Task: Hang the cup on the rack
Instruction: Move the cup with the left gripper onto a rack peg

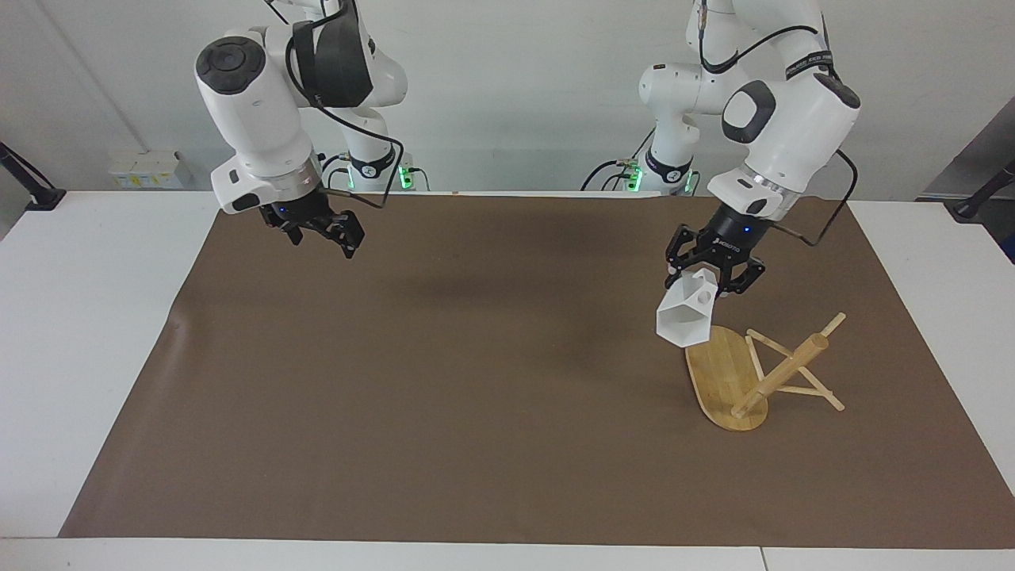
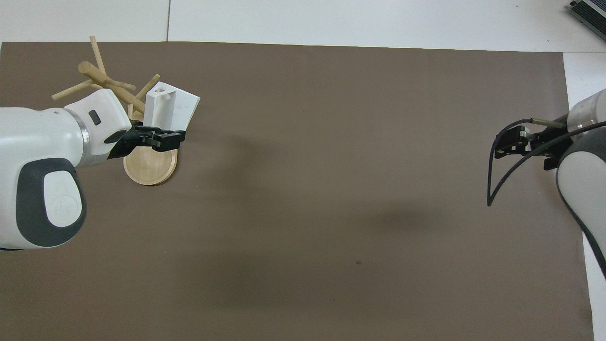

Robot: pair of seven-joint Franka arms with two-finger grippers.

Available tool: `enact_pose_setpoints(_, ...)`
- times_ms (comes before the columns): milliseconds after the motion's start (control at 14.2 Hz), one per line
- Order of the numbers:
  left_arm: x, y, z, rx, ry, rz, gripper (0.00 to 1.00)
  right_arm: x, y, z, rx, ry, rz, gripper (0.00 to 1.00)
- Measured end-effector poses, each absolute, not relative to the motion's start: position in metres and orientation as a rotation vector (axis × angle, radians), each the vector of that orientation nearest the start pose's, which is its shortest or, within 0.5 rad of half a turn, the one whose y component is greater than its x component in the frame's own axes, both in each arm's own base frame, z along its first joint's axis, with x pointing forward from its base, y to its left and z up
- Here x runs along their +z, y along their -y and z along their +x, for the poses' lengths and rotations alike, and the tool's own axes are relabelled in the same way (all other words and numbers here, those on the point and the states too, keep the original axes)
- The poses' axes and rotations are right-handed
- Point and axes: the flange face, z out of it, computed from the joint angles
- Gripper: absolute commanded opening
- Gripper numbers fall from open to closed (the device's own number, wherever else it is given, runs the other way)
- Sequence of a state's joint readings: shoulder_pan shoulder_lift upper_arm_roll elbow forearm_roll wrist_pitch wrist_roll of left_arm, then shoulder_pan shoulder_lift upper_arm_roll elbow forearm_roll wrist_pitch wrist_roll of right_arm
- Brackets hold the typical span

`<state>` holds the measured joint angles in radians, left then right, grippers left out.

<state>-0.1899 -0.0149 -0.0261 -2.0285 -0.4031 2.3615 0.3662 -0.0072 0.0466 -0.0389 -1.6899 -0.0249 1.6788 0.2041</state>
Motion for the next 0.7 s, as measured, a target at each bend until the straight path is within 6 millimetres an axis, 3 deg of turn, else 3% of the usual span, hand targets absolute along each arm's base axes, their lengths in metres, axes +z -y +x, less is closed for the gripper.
enact_pose_setpoints(211, 0.492, 0.122, 0.569, -0.642, -0.545, -3.337, 0.0, 0.556, 0.055, 0.567, 0.069, -0.407, -3.144, 1.0)
enact_pose_setpoints(493, 0.496, 0.104, 0.582, -0.668, -0.484, -3.335, 0.0, 0.582, 0.064, 0.556, -0.006, -0.433, -3.136, 1.0)
enact_pose_setpoints(705, 0.492, 0.102, 0.587, -0.678, -0.366, -3.354, 0.0, 0.594, 0.062, 0.551, -0.042, -0.425, -3.134, 1.0)
